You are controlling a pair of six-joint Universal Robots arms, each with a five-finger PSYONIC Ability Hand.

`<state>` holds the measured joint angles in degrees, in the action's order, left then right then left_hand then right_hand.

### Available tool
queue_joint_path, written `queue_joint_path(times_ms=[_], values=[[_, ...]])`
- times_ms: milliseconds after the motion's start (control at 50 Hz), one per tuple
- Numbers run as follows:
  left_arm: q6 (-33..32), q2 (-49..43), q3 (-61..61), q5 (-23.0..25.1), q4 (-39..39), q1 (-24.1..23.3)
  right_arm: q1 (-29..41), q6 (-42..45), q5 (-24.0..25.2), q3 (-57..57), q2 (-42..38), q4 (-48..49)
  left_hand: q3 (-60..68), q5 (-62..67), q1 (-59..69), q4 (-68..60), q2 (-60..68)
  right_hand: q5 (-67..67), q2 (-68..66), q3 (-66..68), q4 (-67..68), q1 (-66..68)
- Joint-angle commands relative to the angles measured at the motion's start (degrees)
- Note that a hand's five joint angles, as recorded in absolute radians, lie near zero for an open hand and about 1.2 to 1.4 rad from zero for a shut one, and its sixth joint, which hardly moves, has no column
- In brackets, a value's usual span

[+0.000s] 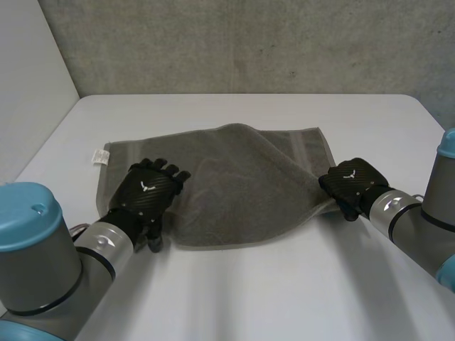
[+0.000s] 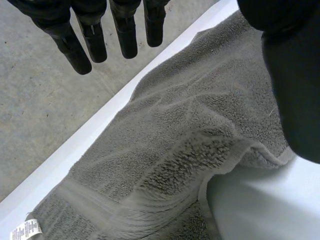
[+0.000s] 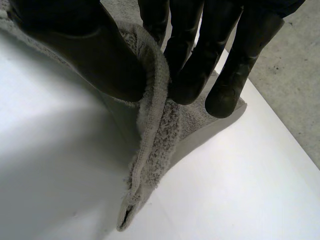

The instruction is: Fold the towel.

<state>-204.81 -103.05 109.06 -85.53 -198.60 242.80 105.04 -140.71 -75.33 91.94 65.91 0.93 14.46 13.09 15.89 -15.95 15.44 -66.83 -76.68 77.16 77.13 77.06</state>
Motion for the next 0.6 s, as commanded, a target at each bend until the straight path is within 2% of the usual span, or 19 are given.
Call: queue_joint_path(times_ms=[20,180,400,500,540,600], values=[[-0.2,-6.7,-1.0,-0.2,-4.0,-0.2,0.0,0.0,0.0,0.5,0.0,-0.1,-2.2,-10.9,-3.7,3.7,-3.2,-3.2,-3.3,2.8,2.9,2.9],[-0.6,-13.1,-4.3,-0.4,-8.5,-0.2,-0.3,0.0,0.0,0.5,0.0,-0.1,0.1,-8.5,-1.3,1.4,-0.8,-3.2,-3.3,2.8,2.9,2.9],[-1.3,-17.2,-10.0,-1.4,-15.9,0.0,-0.1,0.0,0.1,0.9,-0.1,-0.1,12.1,3.4,10.6,-10.6,11.1,-3.2,-3.3,2.8,2.9,2.9],[-0.9,-17.3,-11.6,-5.2,-19.3,0.5,0.0,0.2,0.1,1.1,-0.1,-0.1,17.1,8.5,15.7,-15.6,16.1,-3.2,-3.3,2.8,2.9,2.9],[-1.4,-17.4,-12.5,-8.6,-21.4,0.8,0.0,0.2,0.1,1.1,-0.1,-0.1,19.6,11.0,18.2,-18.1,18.7,-3.2,-3.3,2.8,2.9,2.9],[-1.7,-17.7,-12.7,-10.3,-21.7,1.3,-0.1,0.3,0.1,1.1,-0.1,-0.1,20.3,11.7,18.9,-18.8,19.3,-3.2,-3.3,2.8,2.9,2.9]])
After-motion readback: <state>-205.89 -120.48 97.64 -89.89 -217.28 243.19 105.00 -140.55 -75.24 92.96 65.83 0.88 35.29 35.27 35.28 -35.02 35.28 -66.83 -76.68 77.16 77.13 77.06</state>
